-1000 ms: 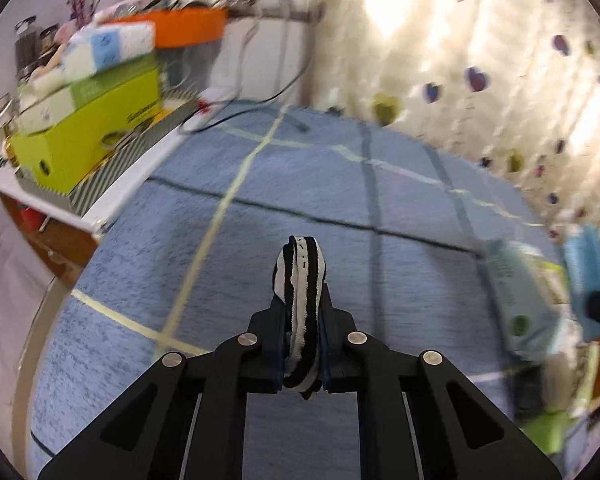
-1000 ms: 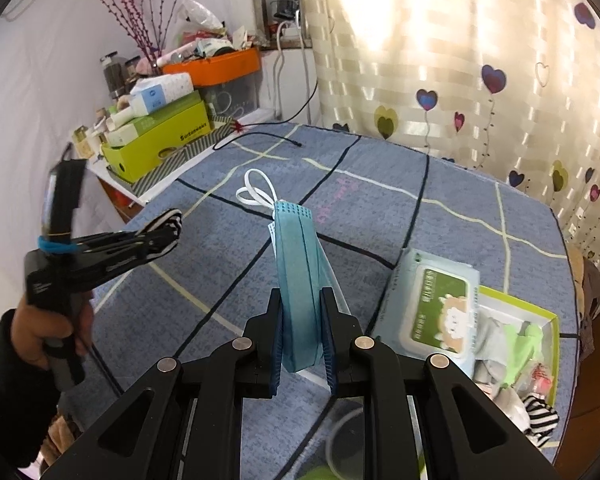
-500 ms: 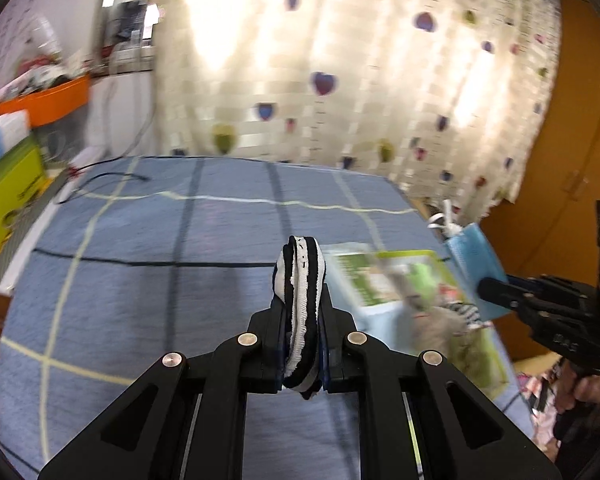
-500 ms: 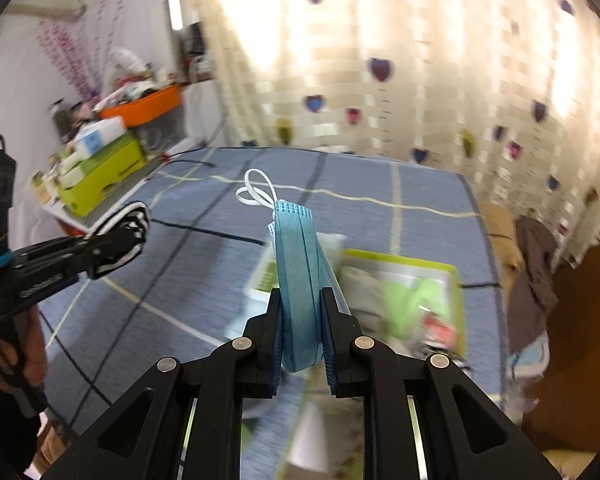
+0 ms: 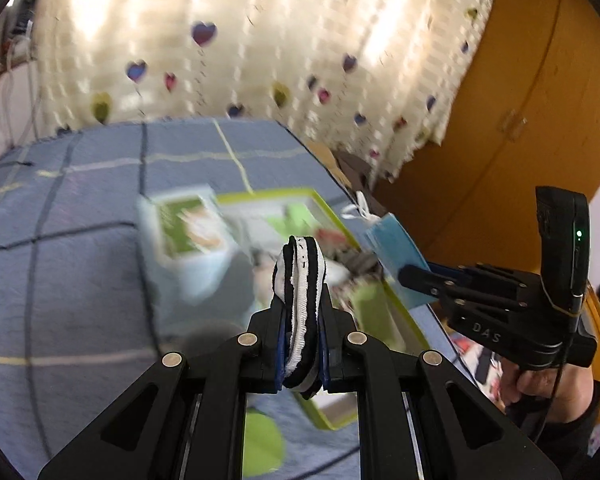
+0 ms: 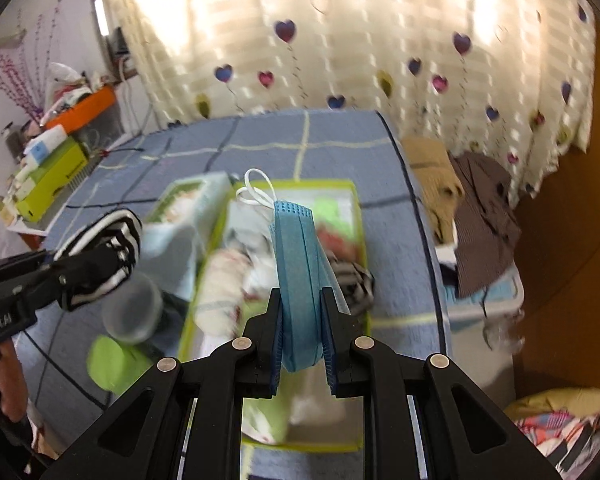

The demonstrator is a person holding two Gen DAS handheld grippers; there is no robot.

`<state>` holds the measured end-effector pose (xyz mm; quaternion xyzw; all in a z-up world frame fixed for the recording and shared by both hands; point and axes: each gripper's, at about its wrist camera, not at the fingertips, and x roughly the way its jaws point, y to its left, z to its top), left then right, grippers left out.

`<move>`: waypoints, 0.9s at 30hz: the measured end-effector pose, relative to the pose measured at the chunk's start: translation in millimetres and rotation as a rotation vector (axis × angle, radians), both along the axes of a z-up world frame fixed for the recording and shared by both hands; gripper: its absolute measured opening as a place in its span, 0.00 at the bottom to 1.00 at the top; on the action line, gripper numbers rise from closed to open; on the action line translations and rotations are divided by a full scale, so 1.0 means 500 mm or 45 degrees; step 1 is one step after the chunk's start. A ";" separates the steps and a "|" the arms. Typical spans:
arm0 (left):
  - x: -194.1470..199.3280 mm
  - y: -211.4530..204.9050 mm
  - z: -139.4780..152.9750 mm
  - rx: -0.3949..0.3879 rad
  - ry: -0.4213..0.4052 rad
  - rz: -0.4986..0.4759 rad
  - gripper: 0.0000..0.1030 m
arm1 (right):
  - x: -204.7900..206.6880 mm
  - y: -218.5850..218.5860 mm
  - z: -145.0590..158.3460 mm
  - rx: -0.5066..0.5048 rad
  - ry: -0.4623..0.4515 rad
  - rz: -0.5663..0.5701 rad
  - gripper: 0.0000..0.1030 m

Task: Organize soft objects
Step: 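Carry the blue mask and striped sock with both tools over the tray, then lower the mask and sock into the tray and open both tools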

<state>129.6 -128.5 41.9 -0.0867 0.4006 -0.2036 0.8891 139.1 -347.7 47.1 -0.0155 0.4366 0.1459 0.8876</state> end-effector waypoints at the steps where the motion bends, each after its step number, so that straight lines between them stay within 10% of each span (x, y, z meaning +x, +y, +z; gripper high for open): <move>1: -0.002 -0.012 -0.012 -0.002 0.023 -0.017 0.13 | -0.004 -0.006 -0.010 0.001 0.013 -0.009 0.16; 9: -0.008 -0.086 -0.074 0.034 0.132 -0.088 0.13 | -0.034 -0.034 -0.088 0.013 0.121 -0.048 0.16; 15: -0.014 -0.100 -0.081 0.039 0.140 -0.101 0.36 | -0.052 -0.038 -0.087 0.006 0.115 -0.037 0.45; 27: -0.043 -0.077 -0.048 0.027 0.079 -0.050 0.43 | -0.105 -0.040 -0.040 0.041 0.038 -0.025 0.45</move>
